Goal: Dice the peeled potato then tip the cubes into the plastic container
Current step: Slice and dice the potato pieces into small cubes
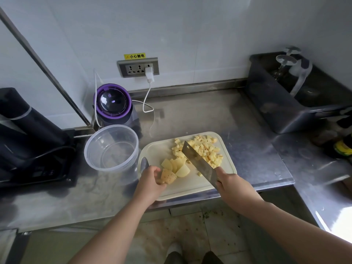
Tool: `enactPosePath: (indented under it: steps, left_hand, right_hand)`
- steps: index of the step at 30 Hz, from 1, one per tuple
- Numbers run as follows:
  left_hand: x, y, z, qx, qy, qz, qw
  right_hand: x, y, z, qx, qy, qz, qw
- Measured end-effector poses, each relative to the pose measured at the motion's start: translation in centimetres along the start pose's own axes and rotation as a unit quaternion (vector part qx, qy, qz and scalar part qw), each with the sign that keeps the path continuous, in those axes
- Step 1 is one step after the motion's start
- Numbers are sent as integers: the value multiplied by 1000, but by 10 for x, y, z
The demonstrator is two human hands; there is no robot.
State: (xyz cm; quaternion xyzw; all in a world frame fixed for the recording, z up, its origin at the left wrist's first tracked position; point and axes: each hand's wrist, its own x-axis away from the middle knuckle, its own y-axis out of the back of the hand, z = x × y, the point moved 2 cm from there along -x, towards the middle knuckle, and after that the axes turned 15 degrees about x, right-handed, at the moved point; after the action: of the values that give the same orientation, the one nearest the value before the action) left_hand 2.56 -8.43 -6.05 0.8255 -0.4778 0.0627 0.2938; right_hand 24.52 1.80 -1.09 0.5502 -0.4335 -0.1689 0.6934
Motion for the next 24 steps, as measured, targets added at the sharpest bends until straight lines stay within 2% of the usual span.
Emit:
enactPosePath:
  steps: [4,7,9,11,14,17,20,22,24]
  left_hand:
    - [-6,7,-8,-192,-107,31,975]
    - [-13,4,-30,-233,-199,34,951]
    - [-18,-9,-46,-290,-248,68,922]
    - [-23,-27,-56,-378,-269,100,880]
    - [-28,-50,-65,-474,-230,104,843]
    - [-35,-63,-67,-473,-187,111,854]
    - [-34,-66,-68,-428,-187,129,875]
    - [-33,-61,-67,-365,-195,148,898]
    - [-36,-48,-64,-273,-165,167,933]
  right_hand:
    - [2,-1,-5,1,-5,0,1000]
    - [3,-1,-9,-3,-17,-3,1000]
    - [3,0,-11,-9,-25,-4,1000]
    - [4,2,-13,-17,-31,-9,999]
    - [5,4,-15,-30,-40,-14,999]
    - [5,3,-16,-40,-50,-14,998]
    - [5,1,-18,-45,-58,-12,997]
    - [5,1,-18,-45,-57,-12,997]
    - [6,1,-18,-42,-54,-13,998]
